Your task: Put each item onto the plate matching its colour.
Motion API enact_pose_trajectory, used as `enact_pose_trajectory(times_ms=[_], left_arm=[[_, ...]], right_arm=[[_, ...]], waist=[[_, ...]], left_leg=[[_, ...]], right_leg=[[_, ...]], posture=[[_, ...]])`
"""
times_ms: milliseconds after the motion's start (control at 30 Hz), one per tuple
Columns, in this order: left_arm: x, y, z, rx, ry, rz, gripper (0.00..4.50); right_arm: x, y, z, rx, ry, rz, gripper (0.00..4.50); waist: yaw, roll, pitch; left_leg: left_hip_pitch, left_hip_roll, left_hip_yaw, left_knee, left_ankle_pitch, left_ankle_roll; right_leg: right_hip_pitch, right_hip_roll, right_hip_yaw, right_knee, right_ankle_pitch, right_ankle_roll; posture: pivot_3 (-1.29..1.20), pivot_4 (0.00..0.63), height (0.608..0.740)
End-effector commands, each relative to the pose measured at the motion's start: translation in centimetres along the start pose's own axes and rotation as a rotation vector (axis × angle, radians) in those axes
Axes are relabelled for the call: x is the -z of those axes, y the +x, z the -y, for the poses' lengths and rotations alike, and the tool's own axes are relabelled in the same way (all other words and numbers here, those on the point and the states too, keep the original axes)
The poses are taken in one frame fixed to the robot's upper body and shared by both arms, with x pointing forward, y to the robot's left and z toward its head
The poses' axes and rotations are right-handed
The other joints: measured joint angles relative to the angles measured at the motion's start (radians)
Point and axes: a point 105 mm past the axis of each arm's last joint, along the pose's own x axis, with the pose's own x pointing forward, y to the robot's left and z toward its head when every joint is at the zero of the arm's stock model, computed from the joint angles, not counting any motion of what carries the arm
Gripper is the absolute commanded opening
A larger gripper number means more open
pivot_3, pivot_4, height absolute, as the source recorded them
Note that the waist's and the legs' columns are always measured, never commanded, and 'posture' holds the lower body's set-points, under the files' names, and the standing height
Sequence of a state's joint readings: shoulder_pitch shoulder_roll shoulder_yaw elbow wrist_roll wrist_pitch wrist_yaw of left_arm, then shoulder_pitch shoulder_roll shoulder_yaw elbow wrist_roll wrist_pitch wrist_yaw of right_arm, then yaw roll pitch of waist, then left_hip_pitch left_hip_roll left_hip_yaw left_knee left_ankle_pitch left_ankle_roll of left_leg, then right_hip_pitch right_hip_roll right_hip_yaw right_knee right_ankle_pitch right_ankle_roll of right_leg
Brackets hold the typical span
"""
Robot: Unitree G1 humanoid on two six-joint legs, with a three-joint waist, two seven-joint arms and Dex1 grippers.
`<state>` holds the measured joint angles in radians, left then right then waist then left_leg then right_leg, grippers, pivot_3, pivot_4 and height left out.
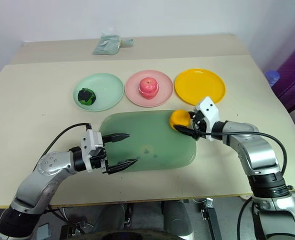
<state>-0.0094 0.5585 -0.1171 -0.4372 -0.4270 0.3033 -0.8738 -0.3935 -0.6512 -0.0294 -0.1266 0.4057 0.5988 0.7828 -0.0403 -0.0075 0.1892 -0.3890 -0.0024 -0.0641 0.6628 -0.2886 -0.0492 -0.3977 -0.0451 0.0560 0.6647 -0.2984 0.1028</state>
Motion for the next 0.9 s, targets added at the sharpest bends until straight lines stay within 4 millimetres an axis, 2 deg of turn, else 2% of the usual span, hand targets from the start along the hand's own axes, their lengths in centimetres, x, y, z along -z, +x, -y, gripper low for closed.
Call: enact_pose_trajectory(times_ms=[33, 133, 200, 233, 300, 333, 433, 533, 600, 667, 733, 800, 900], left_arm=[[-1.6, -0.8, -1.0, -0.075, 0.036, 0.037, 4.5], [-2.0, -1.1, -1.4, -0.112, 0.029, 0.046, 4.5], [-2.0, -1.2, -1.4, -0.116, 0.027, 0.045, 4.5], [-2.0, -1.2, -1.3, -0.118, 0.026, 0.043, 4.5], [-1.9, -1.2, -1.3, -0.13, 0.025, 0.043, 4.5], [-1.9, -1.3, -1.3, -0.139, 0.025, 0.045, 4.5], [-1.6, -1.7, -1.4, -0.177, 0.022, 0.043, 4.5], [-1.4, -2.7, -2.8, -0.291, 0.035, 0.052, 4.5], [-1.1, -4.2, -4.6, -0.424, 0.049, 0.04, 4.5], [-0.5, -7.7, -7.5, -0.632, 0.072, 0.018, 4.5], [0.3, -11.1, -9.5, -0.807, 0.081, -0.02, 4.5], [1.1, -14.0, -9.7, -0.874, 0.067, -0.055, 4.5], [2.1, -17.3, -8.9, -0.918, 0.057, -0.125, 4.5]], right_arm=[[-4.4, 0.2, 4.6, 0.237, -0.011, 0.131, 2.92], [-3.5, 1.2, 9.5, 0.503, 0.12, 0.064, 2.92], [-2.7, 2.0, 10.7, 0.571, 0.134, 0.021, 2.92], [-2.6, 2.5, 11.0, 0.579, 0.139, 0.014, 2.92], [-2.5, 3.0, 11.5, 0.599, 0.136, 0.015, 3.94], [-2.7, 3.1, 11.8, 0.604, 0.127, 0.027, 4.31], [-4.1, 2.6, 12.0, 0.604, 0.022, 0.086, 4.42], [-5.0, 1.0, 11.1, 0.522, -0.088, 0.16, 4.42], [-5.2, -0.6, 10.3, 0.461, -0.133, 0.203, 4.42], [-3.9, -2.9, 9.4, 0.392, -0.147, 0.19, 4.42], [-2.6, -5.0, 9.1, 0.359, -0.122, 0.169, 4.42], [-0.6, -7.1, 9.0, 0.333, -0.066, 0.118, 4.42], [2.1, -9.6, 8.7, 0.295, -0.003, 0.019, 4.42]], waist=[[-0.004, 0.0, 0.0], [-0.002, 0.0, 0.0], [0.005, 0.0, 0.0], [0.007, 0.0, 0.0], [0.007, 0.0, 0.0], [0.006, 0.0, 0.0], [0.001, 0.001, 0.0], [-0.001, 0.001, 0.0], [0.004, 0.0, 0.0], [0.012, 0.0, 0.0], [0.019, 0.0, 0.0], [0.018, 0.0, 0.0], [0.018, 0.0, 0.0]], left_leg=[[0.0, 0.0, 0.0, 0.0, 0.0, 0.0], [0.0, 0.0, 0.0, 0.0, 0.0, 0.0], [0.0, 0.0, 0.0, 0.0, 0.0, 0.0], [-0.001, -0.001, 0.0, 0.0, 0.0, 0.0], [-0.003, -0.001, 0.002, 0.0, 0.0, 0.0], [-0.004, -0.001, 0.002, 0.0, 0.0, 0.0], [-0.006, -0.001, 0.003, 0.0, 0.0, 0.0], [-0.006, -0.001, 0.003, 0.0, 0.0, 0.0], [-0.006, -0.001, 0.003, 0.0, 0.0, 0.0], [-0.005, 0.0, 0.003, 0.0, 0.0, 0.0], [-0.005, 0.0, 0.002, 0.0, 0.0, 0.0], [-0.004, 0.0, 0.003, 0.0, 0.0, 0.0], [-0.003, 0.0, 0.004, 0.0, -0.001, 0.001]], right_leg=[[0.0, 0.0, 0.0, 0.0, 0.0, 0.0], [0.0, 0.0, 0.0, 0.0, 0.0, 0.0], [0.0, -0.001, 0.0, 0.0, 0.0, 0.0], [0.0, -0.001, -0.001, -0.001, 0.0, 0.0], [-0.002, -0.002, -0.001, -0.001, 0.0, 0.0], [-0.003, -0.002, -0.001, -0.001, 0.0, 0.0], [-0.007, -0.003, 0.001, 0.0, 0.0, 0.0], [-0.008, -0.002, 0.001, 0.001, 0.0, 0.0], [-0.006, -0.001, 0.001, 0.0, 0.0, 0.0], [-0.005, -0.001, 0.0, 0.0, 0.0, 0.0], [-0.005, -0.001, -0.001, 0.0, 0.0, 0.0], [-0.005, -0.001, 0.001, 0.0, 0.0, 0.0], [-0.005, -0.001, 0.002, 0.0, 0.0, 0.0]], posture=[[0.0, 0.15, 0.74], [0.0, 0.15, 0.74], [0.0, 0.15, 0.74], [0.0, 0.15, 0.74], [0.0, 0.15, 0.74], [0.0, 0.15, 0.74], [0.0, 0.15, 0.74], [0.0, 0.15, 0.74], [0.0, 0.15, 0.74], [0.0, 0.15, 0.74], [0.0, 0.15, 0.74], [0.0, 0.15, 0.74], [0.0, 0.15, 0.74]])
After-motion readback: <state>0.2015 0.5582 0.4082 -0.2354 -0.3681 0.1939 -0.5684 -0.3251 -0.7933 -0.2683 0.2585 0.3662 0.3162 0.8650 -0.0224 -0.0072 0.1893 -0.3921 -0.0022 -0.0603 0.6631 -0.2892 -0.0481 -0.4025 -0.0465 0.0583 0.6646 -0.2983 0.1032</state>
